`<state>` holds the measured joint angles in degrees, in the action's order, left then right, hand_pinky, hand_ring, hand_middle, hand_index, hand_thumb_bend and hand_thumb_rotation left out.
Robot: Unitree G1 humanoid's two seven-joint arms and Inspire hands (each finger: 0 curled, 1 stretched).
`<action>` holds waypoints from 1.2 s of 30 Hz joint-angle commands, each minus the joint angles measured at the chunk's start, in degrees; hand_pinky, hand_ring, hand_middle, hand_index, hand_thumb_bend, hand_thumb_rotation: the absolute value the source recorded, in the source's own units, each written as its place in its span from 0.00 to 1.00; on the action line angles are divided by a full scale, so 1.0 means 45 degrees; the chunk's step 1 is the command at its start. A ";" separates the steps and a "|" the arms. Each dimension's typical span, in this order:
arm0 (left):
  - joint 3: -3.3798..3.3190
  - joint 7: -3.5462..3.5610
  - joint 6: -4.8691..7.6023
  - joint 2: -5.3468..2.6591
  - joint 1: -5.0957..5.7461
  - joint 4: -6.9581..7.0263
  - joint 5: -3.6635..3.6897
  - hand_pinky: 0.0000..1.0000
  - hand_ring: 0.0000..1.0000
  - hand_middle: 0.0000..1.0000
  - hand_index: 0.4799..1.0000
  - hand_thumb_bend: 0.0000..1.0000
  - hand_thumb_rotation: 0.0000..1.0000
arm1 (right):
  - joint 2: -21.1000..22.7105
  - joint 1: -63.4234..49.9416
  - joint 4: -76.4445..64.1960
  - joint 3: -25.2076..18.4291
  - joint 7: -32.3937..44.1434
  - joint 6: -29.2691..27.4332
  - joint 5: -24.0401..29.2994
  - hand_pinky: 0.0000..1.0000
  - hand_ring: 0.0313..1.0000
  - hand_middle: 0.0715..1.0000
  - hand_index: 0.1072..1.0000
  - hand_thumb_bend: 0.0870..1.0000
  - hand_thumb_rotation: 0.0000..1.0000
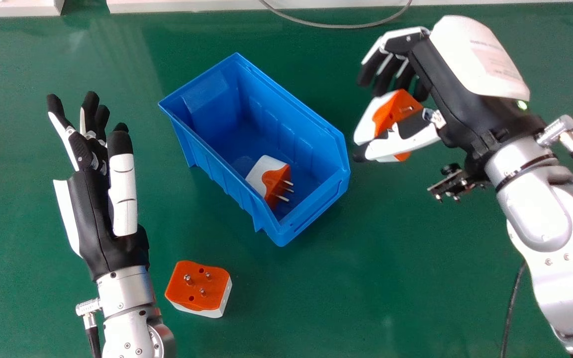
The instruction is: Pick all objects and put in blue box
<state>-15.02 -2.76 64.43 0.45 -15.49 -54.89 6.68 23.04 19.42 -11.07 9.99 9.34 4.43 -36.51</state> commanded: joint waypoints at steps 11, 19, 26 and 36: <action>-0.0071 0.0204 0.0149 0.0109 -0.0092 0.0011 0.0043 0.90 0.95 0.96 0.93 0.76 0.81 | -0.1150 0.2798 0.0843 0.1238 -0.0276 -0.0780 -0.0308 0.30 0.36 0.43 0.47 0.47 0.00; -0.0108 0.0237 0.0128 0.0050 -0.0046 0.0112 0.0053 0.89 0.95 0.96 0.93 0.76 0.81 | -0.1888 0.4674 0.3960 0.2353 -0.1079 -0.1802 -0.0830 0.30 0.35 0.42 0.47 0.47 0.00; -0.0101 -0.0085 0.0073 0.0034 -0.0084 0.0104 -0.0219 0.89 0.95 0.96 0.92 0.77 0.81 | -0.2832 0.6109 0.7048 0.3173 -0.1543 -0.2243 -0.1080 0.33 0.37 0.44 0.46 0.47 0.00; -0.0056 -0.0225 0.0140 0.0079 -0.0155 0.0041 -0.0329 0.90 0.95 0.96 0.93 0.77 0.81 | -0.3421 0.7867 1.1873 0.4293 -0.3023 -0.3827 -0.1559 0.32 0.38 0.44 0.46 0.47 0.00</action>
<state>-15.49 -3.79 64.28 0.54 -15.94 -55.17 5.98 8.19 51.85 41.82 29.22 -2.74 -11.64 -43.41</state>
